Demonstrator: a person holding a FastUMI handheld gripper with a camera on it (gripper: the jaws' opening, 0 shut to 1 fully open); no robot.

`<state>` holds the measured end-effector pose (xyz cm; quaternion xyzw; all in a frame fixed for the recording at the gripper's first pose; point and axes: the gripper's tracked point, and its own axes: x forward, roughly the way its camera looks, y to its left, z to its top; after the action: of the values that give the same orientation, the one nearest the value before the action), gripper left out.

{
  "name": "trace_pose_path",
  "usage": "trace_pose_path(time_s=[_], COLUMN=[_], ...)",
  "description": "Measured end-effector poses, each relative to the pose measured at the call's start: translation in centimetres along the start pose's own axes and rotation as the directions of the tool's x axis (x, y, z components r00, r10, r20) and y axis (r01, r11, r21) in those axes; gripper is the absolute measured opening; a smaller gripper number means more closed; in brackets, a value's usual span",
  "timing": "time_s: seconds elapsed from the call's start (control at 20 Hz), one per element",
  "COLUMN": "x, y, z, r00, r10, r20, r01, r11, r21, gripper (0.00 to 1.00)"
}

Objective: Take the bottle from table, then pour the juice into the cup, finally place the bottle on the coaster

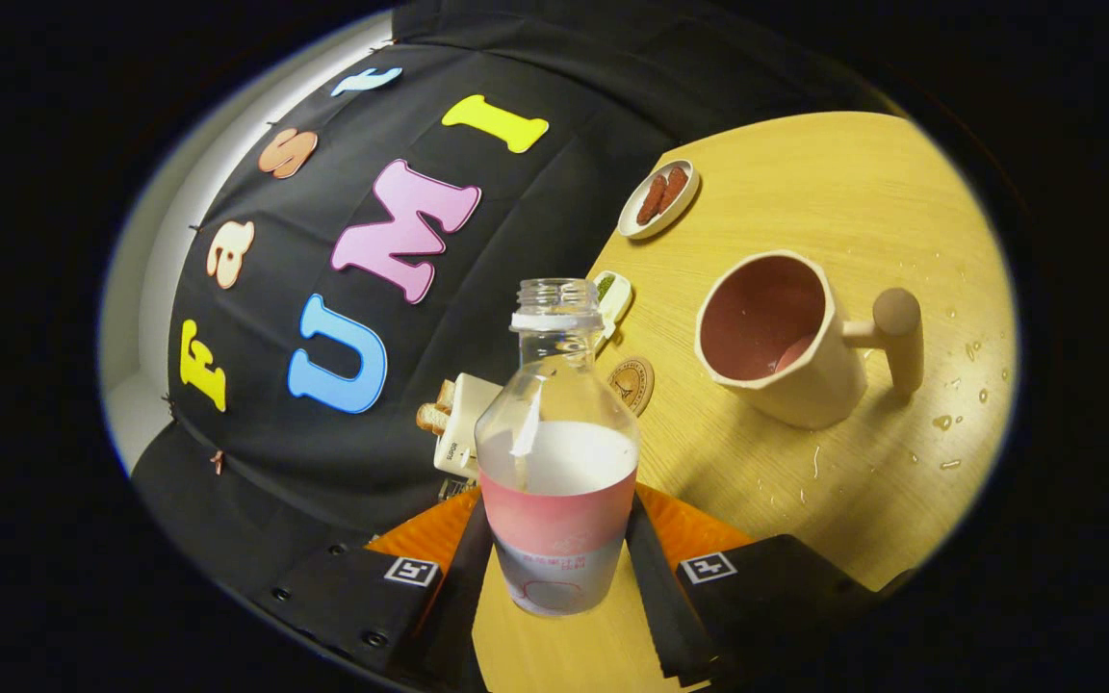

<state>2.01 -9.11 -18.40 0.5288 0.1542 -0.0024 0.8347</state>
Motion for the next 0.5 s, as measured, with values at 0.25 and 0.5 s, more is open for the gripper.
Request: trace_pose_path(time_s=[0.25,0.5], x=[-0.4,-0.4], y=[-0.1,-0.4], z=[0.2,1.1], r00=[1.0,1.0], r10=[0.009,0.015], r20=[-0.01,0.007], r01=[-0.008,-0.016], r11=[0.997,0.984], r21=[0.079,0.177], gripper=[0.76,0.76])
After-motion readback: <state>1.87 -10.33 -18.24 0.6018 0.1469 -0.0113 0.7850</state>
